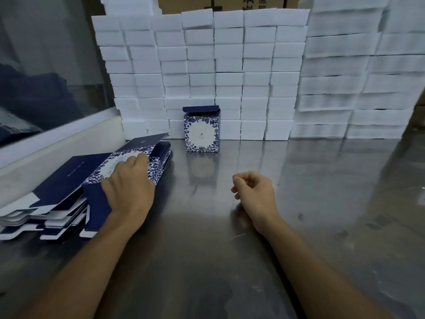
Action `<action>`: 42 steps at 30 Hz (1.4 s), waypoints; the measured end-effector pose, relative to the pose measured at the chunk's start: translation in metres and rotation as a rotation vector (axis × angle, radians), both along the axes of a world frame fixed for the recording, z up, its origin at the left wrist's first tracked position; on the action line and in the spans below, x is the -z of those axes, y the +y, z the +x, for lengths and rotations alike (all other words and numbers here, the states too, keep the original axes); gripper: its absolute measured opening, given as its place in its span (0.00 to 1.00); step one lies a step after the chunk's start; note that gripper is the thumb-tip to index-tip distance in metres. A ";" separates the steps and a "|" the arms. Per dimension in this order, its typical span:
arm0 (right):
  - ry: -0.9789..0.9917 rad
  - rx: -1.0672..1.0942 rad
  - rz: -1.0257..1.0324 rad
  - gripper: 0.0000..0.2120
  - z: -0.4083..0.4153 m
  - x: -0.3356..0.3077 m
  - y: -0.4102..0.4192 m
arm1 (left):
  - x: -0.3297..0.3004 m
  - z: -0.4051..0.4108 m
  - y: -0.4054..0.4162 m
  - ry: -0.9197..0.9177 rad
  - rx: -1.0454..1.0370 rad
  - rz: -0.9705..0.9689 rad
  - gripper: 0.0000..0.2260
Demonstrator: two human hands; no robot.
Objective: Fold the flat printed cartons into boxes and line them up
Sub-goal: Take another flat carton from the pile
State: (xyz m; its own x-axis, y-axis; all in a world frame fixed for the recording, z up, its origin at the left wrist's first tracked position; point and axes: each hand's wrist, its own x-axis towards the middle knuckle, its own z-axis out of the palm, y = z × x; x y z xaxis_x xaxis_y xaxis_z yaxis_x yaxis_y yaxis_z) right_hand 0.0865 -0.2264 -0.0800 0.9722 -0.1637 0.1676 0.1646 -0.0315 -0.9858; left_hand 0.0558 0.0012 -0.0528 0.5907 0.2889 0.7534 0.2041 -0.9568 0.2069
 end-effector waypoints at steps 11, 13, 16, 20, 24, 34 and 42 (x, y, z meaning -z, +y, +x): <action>-0.028 -0.036 -0.123 0.06 0.001 0.002 0.000 | -0.011 -0.002 0.006 -0.342 0.221 0.289 0.16; -0.049 -0.072 -0.102 0.08 0.000 0.001 0.000 | -0.010 -0.002 -0.011 -0.393 0.332 0.334 0.16; -0.046 -0.191 0.011 0.14 -0.002 -0.003 0.002 | -0.004 -0.004 -0.046 -0.410 0.450 0.417 0.15; -0.020 -0.279 0.145 0.12 -0.004 -0.005 0.001 | 0.012 -0.009 -0.083 -0.438 0.619 0.558 0.18; 0.037 -0.320 0.318 0.06 -0.002 -0.004 -0.003 | 0.023 -0.008 -0.094 -0.405 0.728 0.579 0.17; 0.013 -0.018 0.298 0.11 0.011 0.005 -0.006 | 0.011 -0.001 -0.054 -0.204 0.459 0.256 0.15; 0.032 0.161 0.370 0.11 0.020 0.007 -0.027 | 0.013 0.007 -0.018 0.100 0.518 -0.397 0.23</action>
State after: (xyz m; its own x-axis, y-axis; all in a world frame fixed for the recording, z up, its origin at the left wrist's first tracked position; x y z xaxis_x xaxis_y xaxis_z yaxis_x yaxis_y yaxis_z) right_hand 0.1065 -0.2537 -0.0865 0.9331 -0.3577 0.0387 0.1553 0.3034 -0.9401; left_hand 0.0629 -0.0169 -0.0662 0.7899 0.1931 0.5821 -0.2257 -0.7910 0.5686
